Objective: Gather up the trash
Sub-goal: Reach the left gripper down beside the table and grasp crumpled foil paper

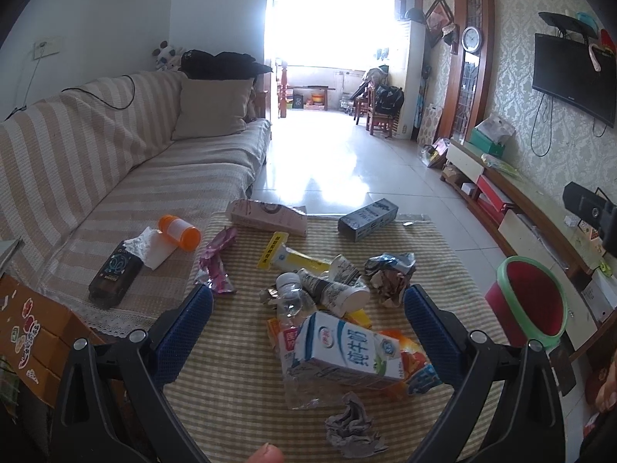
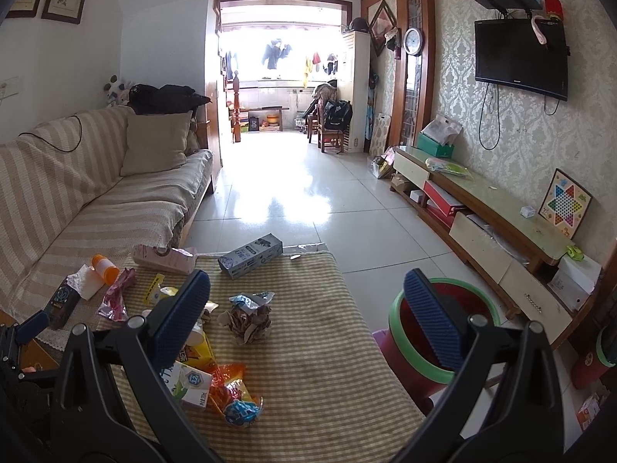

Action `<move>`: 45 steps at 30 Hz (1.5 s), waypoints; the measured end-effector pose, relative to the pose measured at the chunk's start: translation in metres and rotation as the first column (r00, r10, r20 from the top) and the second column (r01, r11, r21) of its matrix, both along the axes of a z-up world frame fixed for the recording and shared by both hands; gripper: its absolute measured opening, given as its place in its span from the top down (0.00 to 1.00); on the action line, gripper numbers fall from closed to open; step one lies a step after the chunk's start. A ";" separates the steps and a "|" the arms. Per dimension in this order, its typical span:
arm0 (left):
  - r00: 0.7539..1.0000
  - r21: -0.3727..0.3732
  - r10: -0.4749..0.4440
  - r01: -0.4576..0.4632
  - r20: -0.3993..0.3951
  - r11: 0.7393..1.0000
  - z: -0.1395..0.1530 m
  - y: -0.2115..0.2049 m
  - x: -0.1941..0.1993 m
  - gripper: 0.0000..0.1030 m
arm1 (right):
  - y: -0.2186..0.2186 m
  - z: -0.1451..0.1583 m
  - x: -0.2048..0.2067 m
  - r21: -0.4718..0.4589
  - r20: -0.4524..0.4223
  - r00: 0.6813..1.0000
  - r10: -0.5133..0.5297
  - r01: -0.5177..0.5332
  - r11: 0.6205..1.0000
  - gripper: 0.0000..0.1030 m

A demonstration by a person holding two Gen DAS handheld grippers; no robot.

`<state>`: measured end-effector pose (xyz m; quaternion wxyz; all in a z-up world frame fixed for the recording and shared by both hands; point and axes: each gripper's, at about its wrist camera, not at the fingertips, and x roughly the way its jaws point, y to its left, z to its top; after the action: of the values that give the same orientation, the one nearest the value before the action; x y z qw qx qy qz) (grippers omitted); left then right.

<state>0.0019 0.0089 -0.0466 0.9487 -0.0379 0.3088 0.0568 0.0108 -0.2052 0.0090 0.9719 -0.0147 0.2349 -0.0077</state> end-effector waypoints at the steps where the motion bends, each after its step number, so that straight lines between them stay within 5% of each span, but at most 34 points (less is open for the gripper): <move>1: 1.000 0.001 0.006 -0.006 -0.006 1.000 -0.005 0.007 -0.002 0.08 | 0.002 -0.004 0.000 -0.004 -0.014 1.000 0.015 -0.015 1.000 0.03; 6: 0.983 0.074 0.045 -0.032 -0.177 0.997 -0.047 0.047 -0.001 0.08 | 0.019 -0.032 -0.002 -0.032 -0.091 0.992 0.082 -0.086 0.996 0.03; 10: 0.950 0.156 0.014 0.037 -0.311 0.987 -0.058 0.083 0.014 0.08 | 0.030 -0.046 -0.004 -0.054 -0.141 0.983 0.122 -0.130 0.990 0.03; 14: 0.889 0.311 -0.096 0.255 -0.447 0.915 -0.042 0.101 0.030 0.09 | 0.036 -0.049 -0.004 -0.049 -0.151 0.978 0.142 -0.151 0.987 0.03; 18: 0.729 0.231 -0.262 0.501 -0.633 0.834 -0.031 0.122 0.039 0.09 | 0.036 -0.051 -0.003 -0.025 -0.159 0.975 0.157 -0.163 0.986 0.03; 20: 0.629 0.227 -0.308 0.624 -0.714 0.748 -0.034 0.126 0.040 0.09 | 0.037 -0.052 -0.001 -0.016 -0.163 0.972 0.171 -0.176 0.984 0.03; 21: 0.570 0.228 -0.319 0.688 -0.757 0.689 -0.035 0.125 0.041 0.09 | 0.038 -0.052 0.000 -0.015 -0.163 0.971 0.177 -0.182 0.983 0.03; 23: 0.412 0.176 -0.336 0.815 -0.847 0.553 -0.041 0.123 0.043 0.10 | 0.042 -0.053 0.002 -0.009 -0.165 0.969 0.185 -0.189 0.982 0.03; 25: 0.251 0.084 -0.318 0.886 -0.914 0.456 -0.053 0.119 0.049 0.10 | 0.045 -0.053 0.005 0.009 -0.173 0.966 0.194 -0.195 0.981 0.03; 27: 0.117 0.001 -0.268 0.918 -0.956 0.397 -0.069 0.116 0.057 0.10 | 0.047 -0.053 0.006 0.031 -0.176 0.964 0.202 -0.199 0.979 0.03; 29: 0.033 -0.060 -0.250 0.933 -0.968 0.354 -0.086 0.113 0.065 0.10 | 0.049 -0.055 0.007 0.039 -0.185 0.961 0.205 -0.201 0.979 0.03; 31: -0.015 -0.101 -0.243 0.933 -0.970 0.347 -0.099 0.113 0.077 0.11 | 0.049 -0.058 0.008 0.034 -0.196 0.960 0.201 -0.198 0.980 0.03; 34: -0.051 -0.137 -0.242 0.926 -0.969 0.352 -0.119 0.112 0.095 0.13 | 0.045 -0.064 0.014 0.023 -0.215 0.961 0.176 -0.175 0.984 0.03; 40: -0.111 -0.169 -0.208 0.943 -0.972 0.287 -0.159 0.110 0.103 0.13 | 0.031 -0.076 0.034 0.059 -0.266 0.955 0.134 -0.122 0.991 0.03; 45: -0.181 -0.231 -0.189 0.927 -0.965 0.295 -0.194 0.111 0.102 0.16 | 0.034 -0.081 0.043 0.035 -0.284 0.950 0.132 -0.127 0.991 0.03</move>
<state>0.1038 0.1203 -0.2404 0.3881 0.4680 0.7246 -0.3245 0.0534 -0.1709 -0.0722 0.9263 -0.0232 0.3713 0.0603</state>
